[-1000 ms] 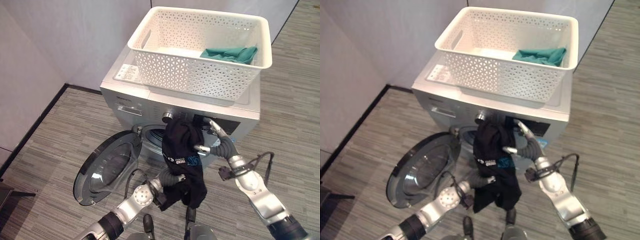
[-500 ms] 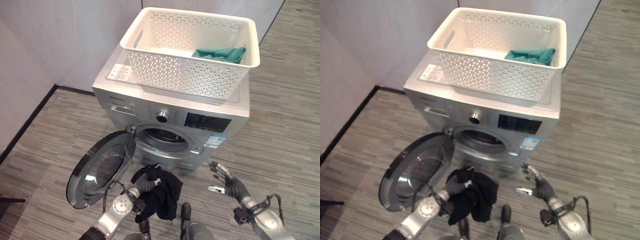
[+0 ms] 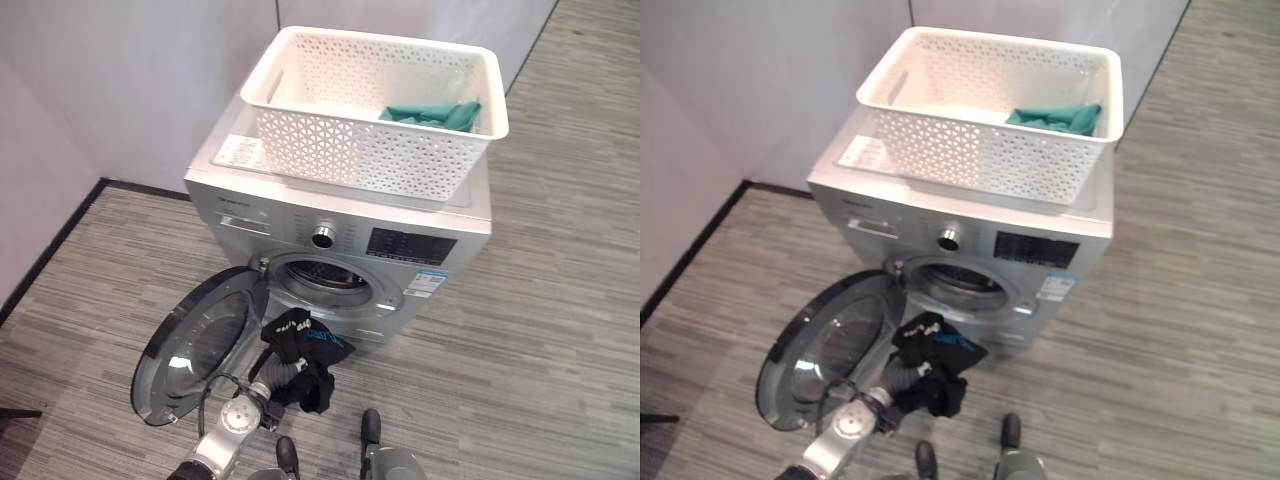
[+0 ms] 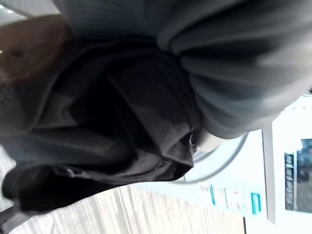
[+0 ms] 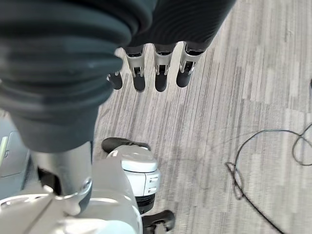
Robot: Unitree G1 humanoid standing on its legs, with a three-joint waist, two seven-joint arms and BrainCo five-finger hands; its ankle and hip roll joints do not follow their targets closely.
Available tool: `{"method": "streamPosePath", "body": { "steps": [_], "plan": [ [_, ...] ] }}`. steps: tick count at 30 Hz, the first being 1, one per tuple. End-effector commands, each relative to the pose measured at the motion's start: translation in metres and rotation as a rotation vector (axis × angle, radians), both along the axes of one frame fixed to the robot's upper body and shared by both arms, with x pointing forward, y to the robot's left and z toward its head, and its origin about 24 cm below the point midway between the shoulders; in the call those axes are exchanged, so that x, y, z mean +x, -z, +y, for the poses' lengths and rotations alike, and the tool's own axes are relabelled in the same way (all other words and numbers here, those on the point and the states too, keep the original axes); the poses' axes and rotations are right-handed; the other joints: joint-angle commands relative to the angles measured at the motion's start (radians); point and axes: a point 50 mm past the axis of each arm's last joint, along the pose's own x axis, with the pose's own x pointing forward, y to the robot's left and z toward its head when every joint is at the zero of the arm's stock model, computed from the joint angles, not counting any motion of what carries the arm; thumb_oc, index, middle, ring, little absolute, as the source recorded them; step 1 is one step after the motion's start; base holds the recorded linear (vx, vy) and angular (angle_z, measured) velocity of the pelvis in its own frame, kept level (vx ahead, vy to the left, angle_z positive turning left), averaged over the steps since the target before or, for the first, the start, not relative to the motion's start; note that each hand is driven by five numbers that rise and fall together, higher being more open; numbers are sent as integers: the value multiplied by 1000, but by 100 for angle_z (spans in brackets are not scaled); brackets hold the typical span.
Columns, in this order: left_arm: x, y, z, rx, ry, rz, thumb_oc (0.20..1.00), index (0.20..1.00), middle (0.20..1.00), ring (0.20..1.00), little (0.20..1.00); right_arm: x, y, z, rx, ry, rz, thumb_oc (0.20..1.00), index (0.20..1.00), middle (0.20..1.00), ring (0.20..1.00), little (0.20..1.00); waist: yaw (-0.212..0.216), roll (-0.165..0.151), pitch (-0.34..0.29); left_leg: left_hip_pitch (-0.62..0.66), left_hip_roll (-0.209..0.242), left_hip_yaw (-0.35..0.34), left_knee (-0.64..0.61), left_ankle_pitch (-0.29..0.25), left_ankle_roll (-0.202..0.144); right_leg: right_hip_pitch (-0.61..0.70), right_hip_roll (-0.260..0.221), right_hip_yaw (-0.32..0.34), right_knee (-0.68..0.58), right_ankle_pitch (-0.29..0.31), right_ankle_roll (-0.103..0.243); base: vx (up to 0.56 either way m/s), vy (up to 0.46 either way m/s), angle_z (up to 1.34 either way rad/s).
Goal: Grab the laundry basket,head to the washer,open it,put in the laundry and shut it.
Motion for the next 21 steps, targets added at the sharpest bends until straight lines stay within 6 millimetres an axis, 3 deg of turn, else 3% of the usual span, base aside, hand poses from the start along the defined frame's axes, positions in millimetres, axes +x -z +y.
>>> {"method": "streamPosePath", "body": {
  "steps": [1,3,5,6,9,14,17,19,21],
  "plan": [
    [19,-27,-16,-92,49,-114,200,200,200,200,200,10,-1,3,-11,-27,-26,1000,1000,1000,1000,1000,-1,8,35,-25,-34,-56,93,-97,50,-89,15,140,292,-55,29,28,107,37],
    [22,-29,-19,-101,59,-122,200,200,200,200,200,16,-1,6,-7,-35,-42,1000,1000,1000,1000,1000,-9,16,44,-23,-40,-71,103,-109,53,-118,34,171,287,-75,19,48,58,33],
    [27,-33,-22,-105,69,-140,200,200,200,200,200,21,-2,7,-14,-63,-52,1000,1000,1000,1000,1000,-18,17,55,-27,-49,-88,117,-126,54,-137,32,209,202,-65,21,64,-15,26],
    [30,-35,-24,-98,80,-152,200,200,200,200,200,25,-3,5,-26,-83,-49,1000,1000,1000,1000,1000,-25,13,64,-31,-59,-103,128,-143,50,-169,6,256,93,-12,42,64,-38,29],
    [32,-37,-28,-104,95,-157,200,200,200,200,200,23,-2,5,-37,-96,-22,1000,1000,1000,1000,1000,-33,12,76,-34,-70,-121,145,-163,43,-191,-31,289,-12,44,61,99,-43,29],
    [31,-37,-32,-108,129,-151,200,200,200,200,200,16,-2,-2,-46,-69,-2,1000,1000,1000,1000,1000,-55,12,93,-16,-84,-150,182,-195,30,-185,-79,264,-91,106,76,128,-43,45],
    [31,-37,-38,-126,142,-141,200,200,200,200,200,7,-3,-9,-70,-124,28,1000,1000,1000,1000,1000,-61,-21,87,-27,-114,-180,232,-225,15,-148,-104,250,-98,157,94,96,-101,57],
    [34,-41,-38,-138,133,-153,200,200,200,200,200,13,-4,-8,-77,-170,14,1000,1000,1000,1000,1000,-59,-32,91,-59,-108,-186,255,-226,9,-166,-103,252,-88,165,93,-4,-139,45],
    [43,-47,-43,-202,100,-147,200,200,200,200,200,41,-8,1,-81,-326,-52,1000,1000,1000,1000,1000,-57,-55,117,-118,-94,-184,279,-217,2,-215,-92,248,-58,160,85,-149,-192,20]
  ]
}}
